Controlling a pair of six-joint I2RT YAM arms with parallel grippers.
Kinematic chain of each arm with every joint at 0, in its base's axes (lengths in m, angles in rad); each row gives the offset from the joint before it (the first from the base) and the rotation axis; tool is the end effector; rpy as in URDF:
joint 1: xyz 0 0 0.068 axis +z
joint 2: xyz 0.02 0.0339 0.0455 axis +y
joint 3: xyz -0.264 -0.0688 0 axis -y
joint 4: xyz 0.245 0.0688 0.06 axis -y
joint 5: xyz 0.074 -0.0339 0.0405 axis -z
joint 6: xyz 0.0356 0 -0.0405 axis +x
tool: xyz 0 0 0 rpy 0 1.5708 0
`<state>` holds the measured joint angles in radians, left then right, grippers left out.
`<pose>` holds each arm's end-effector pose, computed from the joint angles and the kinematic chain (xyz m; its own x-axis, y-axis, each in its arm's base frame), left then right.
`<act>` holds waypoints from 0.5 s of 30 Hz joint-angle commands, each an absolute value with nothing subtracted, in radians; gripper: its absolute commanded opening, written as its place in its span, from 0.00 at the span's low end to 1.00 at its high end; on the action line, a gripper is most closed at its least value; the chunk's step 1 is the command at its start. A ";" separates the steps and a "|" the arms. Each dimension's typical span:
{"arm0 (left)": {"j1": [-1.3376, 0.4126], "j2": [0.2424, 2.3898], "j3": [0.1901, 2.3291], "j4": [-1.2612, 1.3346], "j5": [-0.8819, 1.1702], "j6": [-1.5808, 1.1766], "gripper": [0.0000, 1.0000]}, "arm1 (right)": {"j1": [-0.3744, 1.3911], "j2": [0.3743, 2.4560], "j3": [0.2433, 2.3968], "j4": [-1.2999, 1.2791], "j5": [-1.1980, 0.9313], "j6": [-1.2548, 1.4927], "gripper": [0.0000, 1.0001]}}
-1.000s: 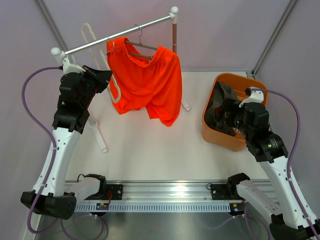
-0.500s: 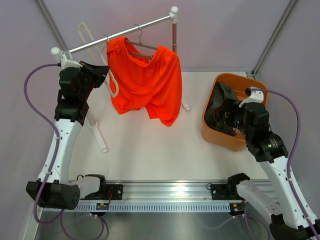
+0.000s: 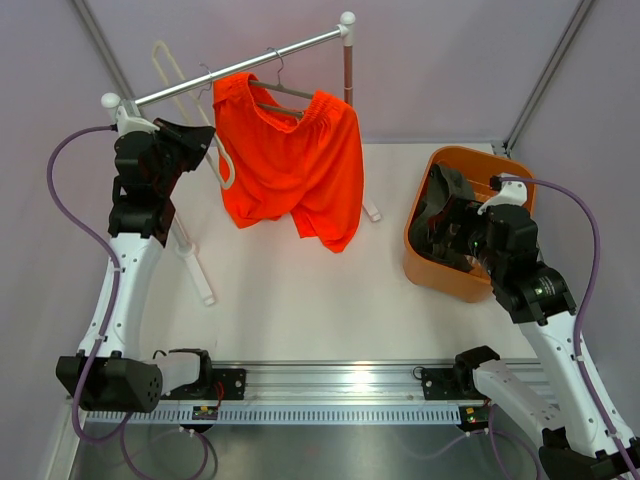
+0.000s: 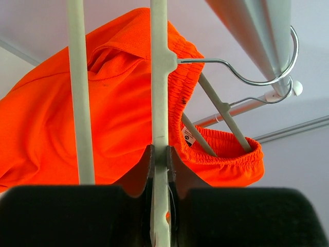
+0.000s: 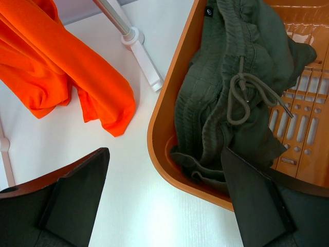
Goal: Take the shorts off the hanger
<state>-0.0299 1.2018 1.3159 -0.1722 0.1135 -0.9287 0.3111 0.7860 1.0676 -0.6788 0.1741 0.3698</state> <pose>0.2703 -0.0121 0.4409 -0.1491 -0.7916 -0.5926 0.0390 0.5941 -0.8034 0.1472 0.0409 0.3838 -0.3974 0.2461 -0.8840 -0.0062 0.9626 0.2708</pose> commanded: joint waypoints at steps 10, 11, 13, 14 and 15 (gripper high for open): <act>-0.025 1.098 1.246 -0.115 0.136 -0.902 0.27 | 0.308 0.805 1.114 -0.666 0.143 0.362 0.99; -0.025 1.094 1.232 -0.114 0.149 -0.897 0.32 | 0.310 0.814 1.126 -0.664 0.134 0.362 1.00; -0.025 1.080 1.224 -0.121 0.159 -0.884 0.32 | 0.308 0.827 1.143 -0.661 0.111 0.356 1.00; -0.025 1.077 1.223 -0.126 0.163 -0.876 0.33 | 0.310 0.842 1.161 -0.658 0.106 0.354 0.99; -0.025 1.072 1.220 -0.130 0.166 -0.871 0.33 | 0.308 0.850 1.172 -0.652 0.097 0.348 1.00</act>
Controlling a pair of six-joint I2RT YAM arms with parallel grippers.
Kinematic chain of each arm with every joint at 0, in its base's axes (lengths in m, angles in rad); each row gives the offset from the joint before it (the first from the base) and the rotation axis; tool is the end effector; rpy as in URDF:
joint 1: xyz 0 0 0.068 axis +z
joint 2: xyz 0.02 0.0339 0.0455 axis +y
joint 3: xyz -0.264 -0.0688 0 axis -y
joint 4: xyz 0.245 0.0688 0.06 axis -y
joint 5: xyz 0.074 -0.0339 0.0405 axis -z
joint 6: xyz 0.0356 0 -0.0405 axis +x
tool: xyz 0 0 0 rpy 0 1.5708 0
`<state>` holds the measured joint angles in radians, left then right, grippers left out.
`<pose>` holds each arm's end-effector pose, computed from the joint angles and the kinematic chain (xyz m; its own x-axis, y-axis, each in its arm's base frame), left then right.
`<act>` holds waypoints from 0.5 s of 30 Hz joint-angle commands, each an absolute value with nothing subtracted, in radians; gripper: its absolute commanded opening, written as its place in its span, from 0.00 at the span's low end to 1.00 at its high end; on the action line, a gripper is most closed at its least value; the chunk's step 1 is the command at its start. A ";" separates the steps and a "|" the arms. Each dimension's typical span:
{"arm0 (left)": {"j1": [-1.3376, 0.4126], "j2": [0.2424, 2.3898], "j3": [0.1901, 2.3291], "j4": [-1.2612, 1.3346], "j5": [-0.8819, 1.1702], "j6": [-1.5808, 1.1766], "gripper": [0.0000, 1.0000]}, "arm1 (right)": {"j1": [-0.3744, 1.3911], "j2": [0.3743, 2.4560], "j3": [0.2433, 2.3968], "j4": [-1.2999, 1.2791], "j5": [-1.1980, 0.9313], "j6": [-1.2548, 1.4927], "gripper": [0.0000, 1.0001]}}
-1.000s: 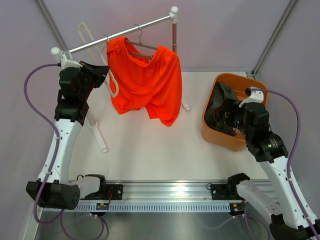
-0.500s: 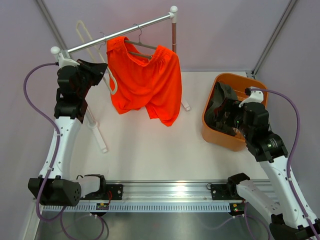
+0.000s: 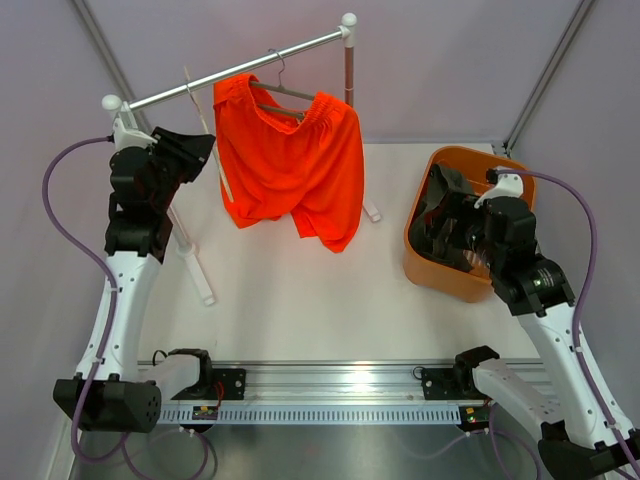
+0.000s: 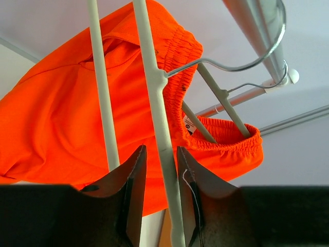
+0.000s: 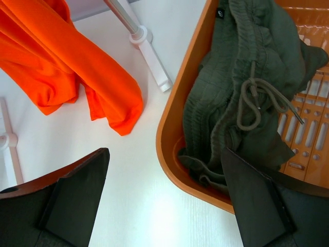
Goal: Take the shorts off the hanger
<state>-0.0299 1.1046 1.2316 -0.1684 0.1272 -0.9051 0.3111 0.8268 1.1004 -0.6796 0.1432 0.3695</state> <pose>0.2457 -0.0119 0.4354 -0.1485 -0.7760 -0.6129 0.0640 0.6110 -0.7891 0.1551 0.0445 0.3886 -0.4149 0.2421 -0.8771 -0.0303 0.9597 0.2792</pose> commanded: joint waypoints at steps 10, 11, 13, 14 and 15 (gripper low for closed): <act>-0.029 0.997 1.264 -0.263 0.190 -0.744 0.40 | 0.314 1.063 1.415 -0.549 -0.038 0.295 0.99; -0.032 0.996 1.281 -0.287 0.167 -0.723 0.40 | 0.316 1.112 1.439 -0.537 -0.052 0.288 0.99; -0.034 0.991 1.321 -0.352 0.156 -0.671 0.42 | 0.319 1.159 1.515 -0.493 -0.096 0.267 0.99; -0.034 0.989 1.331 -0.370 0.156 -0.658 0.42 | 0.321 1.211 1.538 -0.479 -0.109 0.259 1.00; -0.038 0.982 1.339 -0.385 0.155 -0.637 0.42 | 0.324 1.238 1.563 -0.450 -0.130 0.241 0.99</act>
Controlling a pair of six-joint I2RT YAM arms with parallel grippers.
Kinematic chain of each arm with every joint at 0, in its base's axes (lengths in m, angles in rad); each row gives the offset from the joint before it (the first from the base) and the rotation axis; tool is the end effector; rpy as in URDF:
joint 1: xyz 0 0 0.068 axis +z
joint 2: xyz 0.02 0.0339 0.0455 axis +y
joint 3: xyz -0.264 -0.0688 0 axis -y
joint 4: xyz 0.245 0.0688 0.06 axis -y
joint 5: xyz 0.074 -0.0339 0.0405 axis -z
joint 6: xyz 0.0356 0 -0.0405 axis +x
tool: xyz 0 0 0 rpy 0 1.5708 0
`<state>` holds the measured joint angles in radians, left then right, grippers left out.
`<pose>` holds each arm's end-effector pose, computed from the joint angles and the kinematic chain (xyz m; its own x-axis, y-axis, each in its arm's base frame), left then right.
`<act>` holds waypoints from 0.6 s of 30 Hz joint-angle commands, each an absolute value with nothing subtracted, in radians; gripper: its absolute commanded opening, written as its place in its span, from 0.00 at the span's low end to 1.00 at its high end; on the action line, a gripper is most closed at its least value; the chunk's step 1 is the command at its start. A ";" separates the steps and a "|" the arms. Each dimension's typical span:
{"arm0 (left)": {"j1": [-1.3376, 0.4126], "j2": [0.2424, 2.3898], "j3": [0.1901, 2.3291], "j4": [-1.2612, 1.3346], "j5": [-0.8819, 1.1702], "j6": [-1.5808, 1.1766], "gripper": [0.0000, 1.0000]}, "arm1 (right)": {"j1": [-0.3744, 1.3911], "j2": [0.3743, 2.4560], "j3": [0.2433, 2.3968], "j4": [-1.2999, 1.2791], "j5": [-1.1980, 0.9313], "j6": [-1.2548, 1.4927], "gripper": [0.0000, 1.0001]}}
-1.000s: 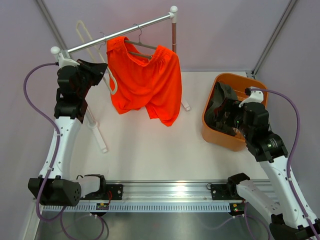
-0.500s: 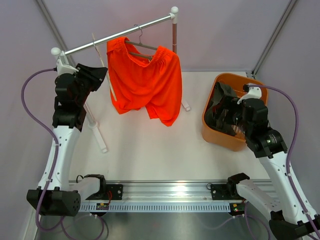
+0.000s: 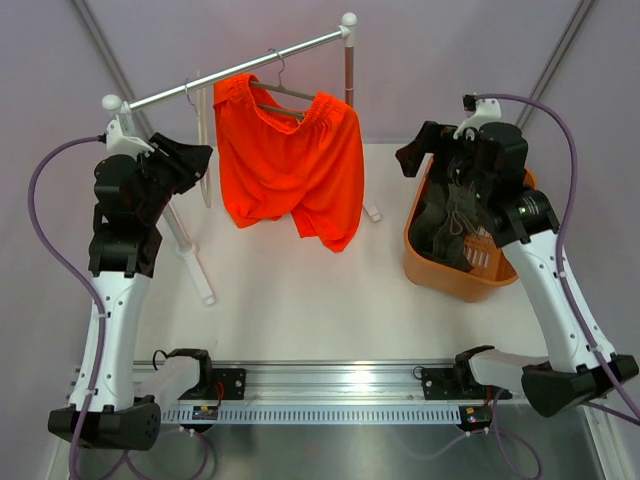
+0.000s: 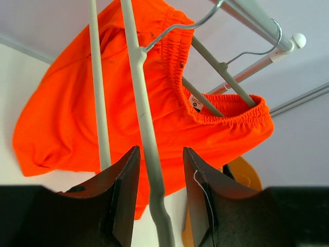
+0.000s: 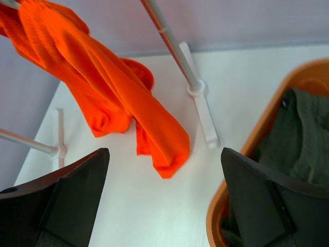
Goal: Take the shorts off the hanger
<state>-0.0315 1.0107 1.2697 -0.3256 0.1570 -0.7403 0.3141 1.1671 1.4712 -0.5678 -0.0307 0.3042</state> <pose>0.2098 -0.0122 0.4506 -0.1753 -0.6610 -0.7296 0.0932 0.7266 -0.6807 0.2259 0.0745 0.4583 -0.3375 0.2052 -0.9187 -0.2473 0.9224 0.2968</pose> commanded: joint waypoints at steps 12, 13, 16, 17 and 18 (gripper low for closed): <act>-0.057 0.908 1.393 -0.515 0.106 -0.493 0.49 | 0.354 1.603 1.879 -0.253 -0.198 0.101 0.99; -0.063 0.901 1.396 -0.515 0.098 -0.482 0.49 | 0.354 1.642 1.894 -0.249 -0.201 0.101 1.00; -0.077 0.874 1.428 -0.532 0.086 -0.450 0.50 | 0.354 1.707 1.953 -0.221 -0.216 0.117 1.00; -0.080 0.870 1.442 -0.538 0.087 -0.445 0.50 | 0.354 1.726 1.974 -0.236 -0.215 0.132 0.99; -0.081 0.868 1.475 -0.549 0.095 -0.436 0.50 | 0.356 1.742 2.017 -0.244 -0.215 0.140 0.99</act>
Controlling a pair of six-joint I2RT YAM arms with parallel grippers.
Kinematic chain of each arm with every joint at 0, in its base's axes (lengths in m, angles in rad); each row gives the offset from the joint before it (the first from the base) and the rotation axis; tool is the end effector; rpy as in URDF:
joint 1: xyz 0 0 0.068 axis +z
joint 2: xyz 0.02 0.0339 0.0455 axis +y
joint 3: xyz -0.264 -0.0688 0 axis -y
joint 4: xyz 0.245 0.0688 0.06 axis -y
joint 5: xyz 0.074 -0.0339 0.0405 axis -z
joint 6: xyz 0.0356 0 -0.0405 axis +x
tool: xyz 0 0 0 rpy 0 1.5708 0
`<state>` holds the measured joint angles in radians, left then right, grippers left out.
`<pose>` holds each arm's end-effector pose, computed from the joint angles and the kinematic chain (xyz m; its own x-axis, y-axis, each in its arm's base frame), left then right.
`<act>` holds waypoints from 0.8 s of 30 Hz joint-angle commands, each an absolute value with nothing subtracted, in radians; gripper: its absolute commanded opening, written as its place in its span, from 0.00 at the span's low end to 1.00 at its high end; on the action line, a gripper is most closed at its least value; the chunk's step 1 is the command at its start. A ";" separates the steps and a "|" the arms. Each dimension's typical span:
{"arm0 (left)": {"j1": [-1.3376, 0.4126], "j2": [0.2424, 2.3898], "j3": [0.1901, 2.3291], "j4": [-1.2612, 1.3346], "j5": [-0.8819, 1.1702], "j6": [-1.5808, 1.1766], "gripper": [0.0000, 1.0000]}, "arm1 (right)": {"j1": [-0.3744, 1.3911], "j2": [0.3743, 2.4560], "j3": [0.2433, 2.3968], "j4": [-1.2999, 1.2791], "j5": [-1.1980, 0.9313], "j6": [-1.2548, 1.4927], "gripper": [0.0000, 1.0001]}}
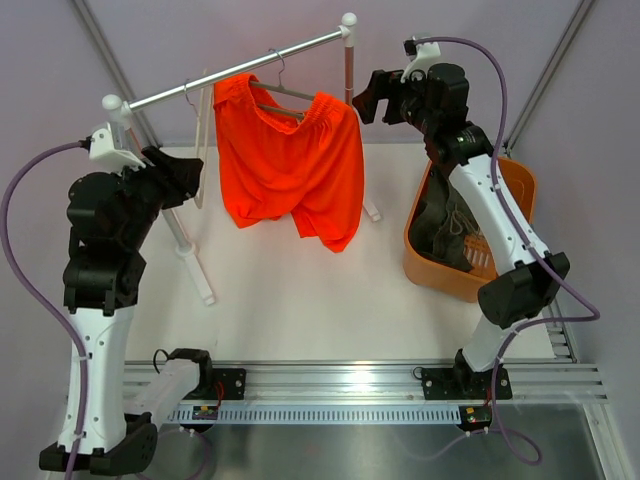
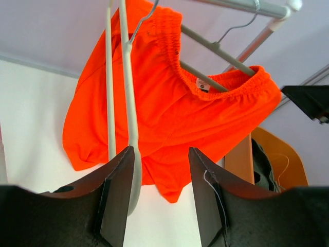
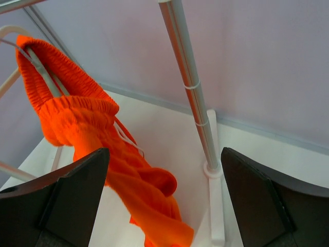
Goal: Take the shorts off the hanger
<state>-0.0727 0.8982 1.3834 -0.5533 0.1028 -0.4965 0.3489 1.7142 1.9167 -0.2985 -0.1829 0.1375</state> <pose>0.1528 -0.0148 0.4799 -0.1427 -0.4647 -0.8739 0.1210 0.8681 -0.4814 0.3682 0.1408 0.4724 -0.1586 0.0857 -0.9836 -0.4892 0.8585 0.1537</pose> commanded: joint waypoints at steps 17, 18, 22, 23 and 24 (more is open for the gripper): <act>-0.437 1.159 1.785 -0.592 0.008 -0.371 0.53 | 0.471 1.766 1.905 -0.215 -0.118 0.120 0.99; -0.446 1.179 1.801 -0.595 -0.032 -0.373 0.53 | 0.480 1.747 1.840 -0.198 -0.117 0.127 0.99; -0.482 1.287 1.880 -0.598 -0.133 -0.374 0.55 | 0.489 1.642 1.698 -0.127 -0.109 0.149 0.99; -0.495 1.334 1.896 -0.589 -0.153 -0.370 0.55 | 0.489 1.629 1.681 -0.112 -0.109 0.162 1.00; -0.503 1.360 1.932 -0.584 -0.182 -0.367 0.56 | 0.489 1.618 1.655 -0.110 -0.112 0.167 0.99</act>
<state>-0.4793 1.3075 1.8362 -0.6151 -0.0555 -0.3908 0.4892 1.7226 1.6928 -0.2249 -0.1349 0.1455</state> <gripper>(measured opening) 0.550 0.993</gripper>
